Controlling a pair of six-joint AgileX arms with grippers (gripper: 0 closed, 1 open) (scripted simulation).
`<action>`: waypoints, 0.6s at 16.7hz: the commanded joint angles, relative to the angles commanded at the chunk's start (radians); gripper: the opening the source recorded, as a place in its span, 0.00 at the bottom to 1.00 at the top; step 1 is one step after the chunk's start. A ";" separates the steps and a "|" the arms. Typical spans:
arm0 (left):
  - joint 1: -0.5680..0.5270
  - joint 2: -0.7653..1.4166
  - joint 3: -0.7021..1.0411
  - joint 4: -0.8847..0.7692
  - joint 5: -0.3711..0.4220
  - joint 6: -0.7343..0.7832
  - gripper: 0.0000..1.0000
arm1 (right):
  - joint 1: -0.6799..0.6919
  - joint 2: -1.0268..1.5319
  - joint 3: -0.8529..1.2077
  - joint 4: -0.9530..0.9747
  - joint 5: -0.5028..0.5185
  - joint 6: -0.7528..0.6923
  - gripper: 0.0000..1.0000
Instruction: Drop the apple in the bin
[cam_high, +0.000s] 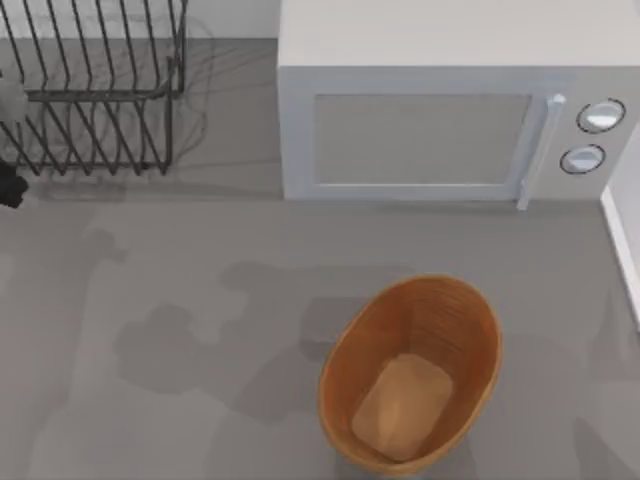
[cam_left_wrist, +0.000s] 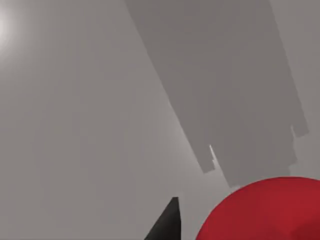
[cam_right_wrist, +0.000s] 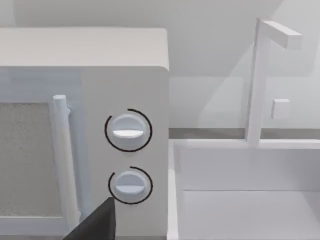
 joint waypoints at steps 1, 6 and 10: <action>-0.038 0.031 0.044 -0.024 -0.004 0.058 0.00 | 0.000 0.000 0.000 0.000 0.000 0.000 1.00; -0.284 0.228 0.322 -0.177 -0.031 0.431 0.00 | 0.000 0.000 0.000 0.000 0.000 0.000 1.00; -0.520 0.401 0.575 -0.310 -0.055 0.785 0.00 | 0.000 0.000 0.000 0.000 0.000 0.000 1.00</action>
